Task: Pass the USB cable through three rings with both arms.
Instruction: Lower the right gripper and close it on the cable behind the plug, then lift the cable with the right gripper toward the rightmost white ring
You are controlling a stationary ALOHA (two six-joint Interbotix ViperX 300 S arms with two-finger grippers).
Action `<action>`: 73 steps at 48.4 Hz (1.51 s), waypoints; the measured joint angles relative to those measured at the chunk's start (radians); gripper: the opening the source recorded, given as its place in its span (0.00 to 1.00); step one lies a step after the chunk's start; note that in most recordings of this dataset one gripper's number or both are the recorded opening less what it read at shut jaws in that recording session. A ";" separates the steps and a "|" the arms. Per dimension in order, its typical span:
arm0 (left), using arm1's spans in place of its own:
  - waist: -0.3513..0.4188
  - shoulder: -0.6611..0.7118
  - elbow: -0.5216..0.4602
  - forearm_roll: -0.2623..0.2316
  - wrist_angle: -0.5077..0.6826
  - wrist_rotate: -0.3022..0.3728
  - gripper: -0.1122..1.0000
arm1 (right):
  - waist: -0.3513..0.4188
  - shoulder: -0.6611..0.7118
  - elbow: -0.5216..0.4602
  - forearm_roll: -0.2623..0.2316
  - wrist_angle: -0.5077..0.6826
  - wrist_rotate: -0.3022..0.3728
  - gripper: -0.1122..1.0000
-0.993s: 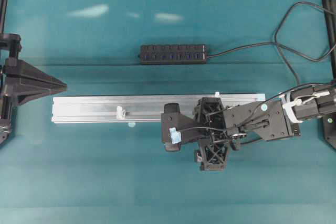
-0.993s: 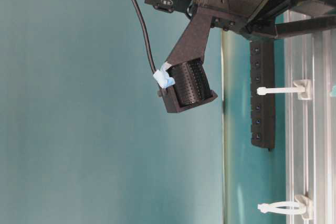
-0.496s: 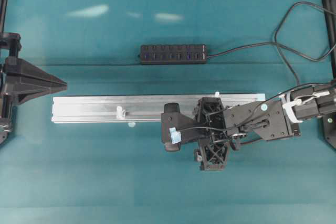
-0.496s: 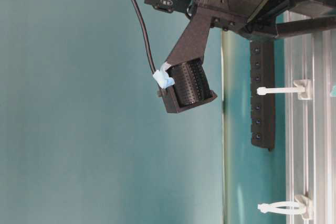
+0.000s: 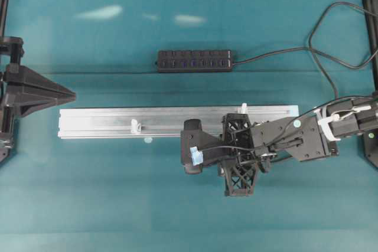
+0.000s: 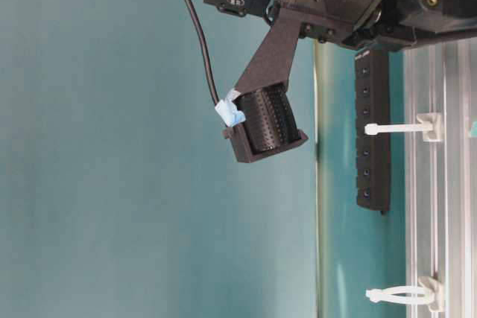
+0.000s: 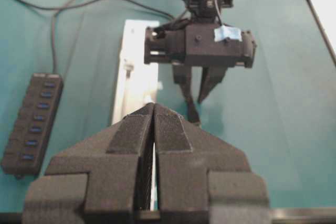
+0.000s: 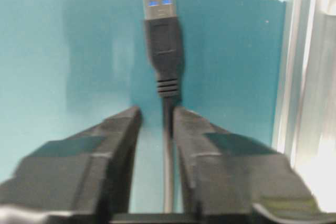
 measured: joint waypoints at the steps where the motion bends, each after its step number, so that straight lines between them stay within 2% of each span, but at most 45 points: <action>1: 0.000 0.002 0.000 0.000 -0.002 0.000 0.12 | 0.000 0.000 0.000 0.000 0.000 0.000 0.08; 18: 0.000 -0.003 0.000 -0.002 -0.002 -0.002 0.12 | 0.000 0.003 -0.008 0.003 0.002 0.005 0.04; 38: 0.000 -0.003 0.000 0.000 -0.002 -0.006 0.12 | -0.006 0.018 -0.046 0.003 0.066 0.071 0.04; 73: 0.000 -0.003 0.000 -0.002 -0.002 -0.006 0.12 | -0.014 0.006 -0.038 0.002 0.067 0.074 0.04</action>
